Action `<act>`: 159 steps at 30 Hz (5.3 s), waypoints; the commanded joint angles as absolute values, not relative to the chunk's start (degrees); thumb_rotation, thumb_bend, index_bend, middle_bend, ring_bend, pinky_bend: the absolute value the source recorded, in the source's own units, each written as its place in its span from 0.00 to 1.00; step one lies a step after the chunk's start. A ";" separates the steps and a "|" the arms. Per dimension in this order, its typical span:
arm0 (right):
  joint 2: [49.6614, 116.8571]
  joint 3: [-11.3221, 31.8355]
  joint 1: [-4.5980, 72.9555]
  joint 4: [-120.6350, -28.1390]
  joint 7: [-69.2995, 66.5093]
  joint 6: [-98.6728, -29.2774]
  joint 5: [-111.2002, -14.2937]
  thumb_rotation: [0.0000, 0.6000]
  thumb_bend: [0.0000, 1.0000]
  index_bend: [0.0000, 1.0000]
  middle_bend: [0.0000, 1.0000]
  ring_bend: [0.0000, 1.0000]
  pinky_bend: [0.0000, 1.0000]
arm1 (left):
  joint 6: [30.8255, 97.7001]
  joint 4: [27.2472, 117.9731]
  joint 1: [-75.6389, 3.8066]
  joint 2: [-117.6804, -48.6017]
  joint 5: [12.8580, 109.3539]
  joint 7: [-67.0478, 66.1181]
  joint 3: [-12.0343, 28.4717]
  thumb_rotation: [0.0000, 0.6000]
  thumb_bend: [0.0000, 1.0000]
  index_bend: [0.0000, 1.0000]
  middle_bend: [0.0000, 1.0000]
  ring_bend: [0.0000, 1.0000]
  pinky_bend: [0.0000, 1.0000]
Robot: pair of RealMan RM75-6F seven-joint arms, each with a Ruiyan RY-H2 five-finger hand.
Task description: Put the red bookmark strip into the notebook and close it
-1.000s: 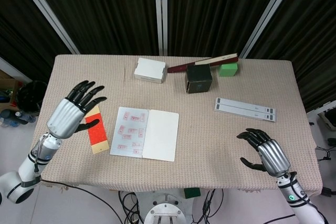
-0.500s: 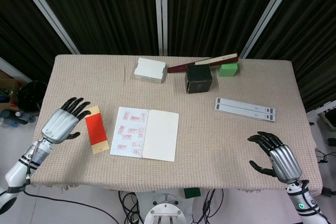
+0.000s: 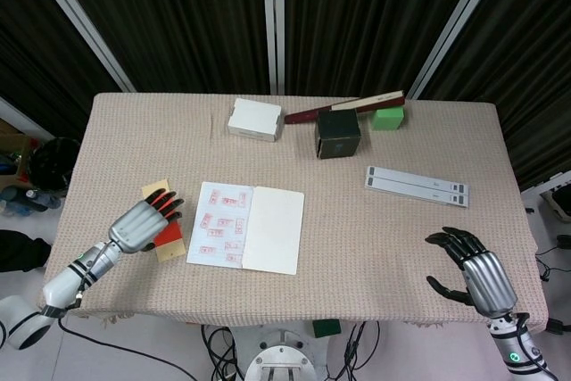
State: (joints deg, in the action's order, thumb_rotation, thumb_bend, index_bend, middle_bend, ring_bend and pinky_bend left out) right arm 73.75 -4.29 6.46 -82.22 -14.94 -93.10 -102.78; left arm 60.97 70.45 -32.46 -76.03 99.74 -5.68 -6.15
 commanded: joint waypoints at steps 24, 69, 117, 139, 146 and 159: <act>73.72 -4.33 5.10 -83.47 -13.32 -94.05 -102.47 1.00 0.18 0.29 0.27 0.17 0.23 | 61.05 62.98 -33.77 -78.78 102.06 -2.70 -9.06 1.00 0.10 0.27 0.12 0.08 0.14; 74.02 -4.10 4.12 -83.25 -13.31 -94.84 -102.75 1.00 0.18 0.29 0.27 0.17 0.23 | 65.80 72.67 -36.64 -75.99 106.08 -11.93 -8.17 1.00 0.21 0.41 0.12 0.08 0.13; 74.11 -3.78 2.68 -79.06 -18.74 -96.37 -101.26 1.00 0.18 0.29 0.27 0.17 0.23 | 46.12 83.52 -47.67 -82.01 95.60 -31.81 -2.47 1.00 0.21 0.28 0.11 0.08 0.13; 74.04 -3.65 2.51 -79.26 -18.67 -96.57 -101.24 1.00 0.18 0.29 0.27 0.17 0.23 | 47.53 83.90 -47.03 -81.13 95.37 -33.54 -3.50 1.00 0.21 0.25 0.09 0.08 0.13; 74.09 -3.61 2.52 -79.29 -18.62 -96.56 -101.30 1.00 0.18 0.29 0.27 0.17 0.23 | 48.54 83.93 -46.32 -80.35 95.48 -33.77 -4.03 1.00 0.21 0.25 0.09 0.08 0.13; 74.15 -3.57 2.40 -79.75 -18.11 -96.75 -101.42 1.00 0.18 0.29 0.27 0.17 0.23 | 50.05 83.28 -44.97 -79.83 96.19 -33.64 -5.17 1.00 0.21 0.25 0.09 0.08 0.13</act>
